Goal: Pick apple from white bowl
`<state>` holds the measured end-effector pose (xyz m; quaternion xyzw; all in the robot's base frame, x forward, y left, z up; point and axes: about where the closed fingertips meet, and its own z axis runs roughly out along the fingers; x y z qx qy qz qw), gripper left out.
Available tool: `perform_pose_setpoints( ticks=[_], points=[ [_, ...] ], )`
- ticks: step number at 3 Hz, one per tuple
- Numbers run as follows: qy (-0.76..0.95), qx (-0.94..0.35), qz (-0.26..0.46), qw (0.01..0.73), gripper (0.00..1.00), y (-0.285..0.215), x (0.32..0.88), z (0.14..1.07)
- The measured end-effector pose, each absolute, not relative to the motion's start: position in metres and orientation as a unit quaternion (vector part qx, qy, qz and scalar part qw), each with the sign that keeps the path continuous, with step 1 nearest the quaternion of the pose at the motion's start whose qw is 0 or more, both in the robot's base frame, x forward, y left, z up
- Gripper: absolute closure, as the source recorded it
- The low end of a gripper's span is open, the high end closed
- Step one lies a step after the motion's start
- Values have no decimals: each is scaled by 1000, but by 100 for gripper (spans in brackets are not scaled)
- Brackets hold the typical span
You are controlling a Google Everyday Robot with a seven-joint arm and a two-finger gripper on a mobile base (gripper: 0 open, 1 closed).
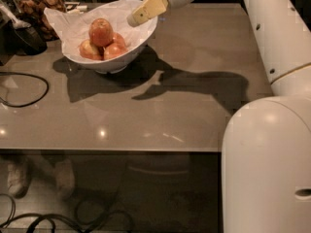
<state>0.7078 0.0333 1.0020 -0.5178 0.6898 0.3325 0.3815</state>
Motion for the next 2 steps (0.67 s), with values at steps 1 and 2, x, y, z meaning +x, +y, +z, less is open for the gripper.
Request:
perform_pose_setpoints(
  ticks=[1, 2],
  points=[
    [681, -530, 329, 384, 0, 47, 709, 1011],
    [681, -530, 329, 384, 0, 47, 709, 1012]
  ],
)
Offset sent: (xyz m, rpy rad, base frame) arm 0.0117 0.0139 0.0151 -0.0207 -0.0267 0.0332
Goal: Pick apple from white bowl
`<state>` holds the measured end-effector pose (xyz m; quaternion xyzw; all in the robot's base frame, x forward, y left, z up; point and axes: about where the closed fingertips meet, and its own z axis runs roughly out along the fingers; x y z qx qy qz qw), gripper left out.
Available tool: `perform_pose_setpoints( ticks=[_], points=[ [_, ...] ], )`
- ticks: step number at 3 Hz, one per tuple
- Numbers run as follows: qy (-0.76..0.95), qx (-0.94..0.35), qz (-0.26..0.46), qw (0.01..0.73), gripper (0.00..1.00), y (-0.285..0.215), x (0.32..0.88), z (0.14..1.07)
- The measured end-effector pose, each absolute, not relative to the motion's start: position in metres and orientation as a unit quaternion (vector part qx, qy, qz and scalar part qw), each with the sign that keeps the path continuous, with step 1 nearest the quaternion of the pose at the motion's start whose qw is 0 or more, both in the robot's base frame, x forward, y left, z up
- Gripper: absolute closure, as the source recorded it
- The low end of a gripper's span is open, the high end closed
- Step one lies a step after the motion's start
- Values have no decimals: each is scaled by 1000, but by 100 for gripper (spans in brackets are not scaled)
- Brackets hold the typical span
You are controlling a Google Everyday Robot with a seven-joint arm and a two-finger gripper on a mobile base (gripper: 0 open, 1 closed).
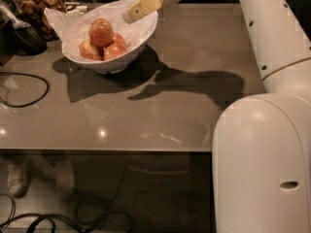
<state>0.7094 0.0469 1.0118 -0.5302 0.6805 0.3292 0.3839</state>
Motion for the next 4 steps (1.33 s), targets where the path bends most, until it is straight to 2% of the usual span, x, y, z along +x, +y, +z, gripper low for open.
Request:
perform_pose_setpoints(
  ticks=[1, 3, 4],
  points=[
    [683, -522, 332, 389, 0, 54, 720, 1002],
    [688, -531, 337, 363, 0, 113, 754, 966],
    [688, -530, 341, 359, 0, 117, 756, 959]
  ],
)
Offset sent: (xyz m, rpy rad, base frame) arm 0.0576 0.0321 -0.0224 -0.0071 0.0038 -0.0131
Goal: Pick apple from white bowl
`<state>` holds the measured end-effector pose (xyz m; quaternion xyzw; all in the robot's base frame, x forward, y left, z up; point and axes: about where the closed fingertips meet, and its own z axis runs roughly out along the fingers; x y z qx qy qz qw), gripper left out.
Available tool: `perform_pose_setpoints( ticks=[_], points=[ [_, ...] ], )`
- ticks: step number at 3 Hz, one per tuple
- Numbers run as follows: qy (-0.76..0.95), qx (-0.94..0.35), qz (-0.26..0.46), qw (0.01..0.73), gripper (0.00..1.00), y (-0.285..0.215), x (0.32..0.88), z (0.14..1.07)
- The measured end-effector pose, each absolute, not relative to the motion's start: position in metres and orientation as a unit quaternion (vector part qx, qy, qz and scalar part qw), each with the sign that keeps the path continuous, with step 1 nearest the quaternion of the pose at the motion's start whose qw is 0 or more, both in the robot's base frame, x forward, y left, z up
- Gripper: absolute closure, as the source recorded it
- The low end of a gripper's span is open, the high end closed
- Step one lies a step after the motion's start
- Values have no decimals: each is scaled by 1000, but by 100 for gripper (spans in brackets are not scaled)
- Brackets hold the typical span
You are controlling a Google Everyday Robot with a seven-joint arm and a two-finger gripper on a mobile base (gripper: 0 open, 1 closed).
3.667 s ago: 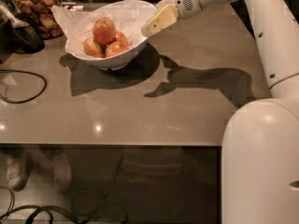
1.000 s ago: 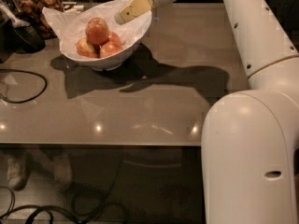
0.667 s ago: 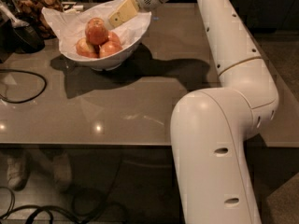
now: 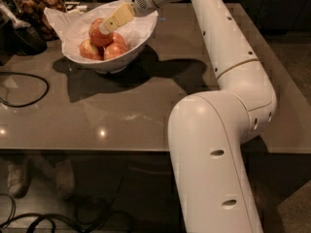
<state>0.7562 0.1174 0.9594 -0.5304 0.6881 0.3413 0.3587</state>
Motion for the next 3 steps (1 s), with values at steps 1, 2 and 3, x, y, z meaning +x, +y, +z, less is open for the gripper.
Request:
perform_pose_setpoints(
  ticks=[1, 2, 3],
  points=[
    [688, -529, 348, 354, 0, 121, 760, 949],
    [688, -532, 351, 346, 0, 125, 761, 940],
    [687, -539, 355, 334, 0, 133, 760, 930]
  ],
)
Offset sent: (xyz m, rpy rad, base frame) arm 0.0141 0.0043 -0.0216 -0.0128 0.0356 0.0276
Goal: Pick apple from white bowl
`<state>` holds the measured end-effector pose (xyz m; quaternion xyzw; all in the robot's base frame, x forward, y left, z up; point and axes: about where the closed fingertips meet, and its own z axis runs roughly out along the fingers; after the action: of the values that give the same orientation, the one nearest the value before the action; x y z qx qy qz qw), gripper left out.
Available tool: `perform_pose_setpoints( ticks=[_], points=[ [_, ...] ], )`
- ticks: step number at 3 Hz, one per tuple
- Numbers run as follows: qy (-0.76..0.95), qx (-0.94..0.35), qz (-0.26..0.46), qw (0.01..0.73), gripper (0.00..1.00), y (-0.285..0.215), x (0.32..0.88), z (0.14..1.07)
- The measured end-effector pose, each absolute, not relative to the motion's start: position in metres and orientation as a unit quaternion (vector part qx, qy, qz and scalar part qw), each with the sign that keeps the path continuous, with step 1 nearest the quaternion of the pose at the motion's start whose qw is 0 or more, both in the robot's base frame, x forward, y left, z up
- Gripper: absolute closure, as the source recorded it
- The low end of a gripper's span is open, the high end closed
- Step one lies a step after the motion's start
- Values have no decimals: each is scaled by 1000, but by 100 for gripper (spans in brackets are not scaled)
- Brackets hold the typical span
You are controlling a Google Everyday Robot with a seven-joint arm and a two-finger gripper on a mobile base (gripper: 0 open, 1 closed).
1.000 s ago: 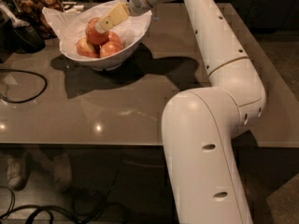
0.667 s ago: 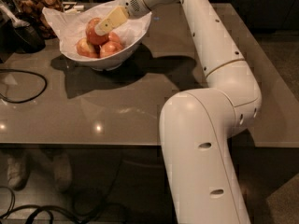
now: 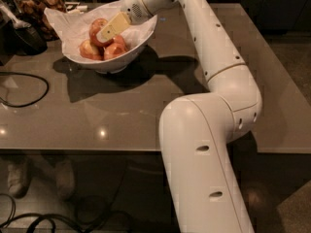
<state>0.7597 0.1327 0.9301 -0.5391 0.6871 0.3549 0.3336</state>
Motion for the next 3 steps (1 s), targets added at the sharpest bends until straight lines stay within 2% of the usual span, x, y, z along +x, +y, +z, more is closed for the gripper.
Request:
perform_pose_setpoints(
  ticks=[3],
  points=[
    [678, -562, 355, 313, 0, 150, 753, 922]
  ],
)
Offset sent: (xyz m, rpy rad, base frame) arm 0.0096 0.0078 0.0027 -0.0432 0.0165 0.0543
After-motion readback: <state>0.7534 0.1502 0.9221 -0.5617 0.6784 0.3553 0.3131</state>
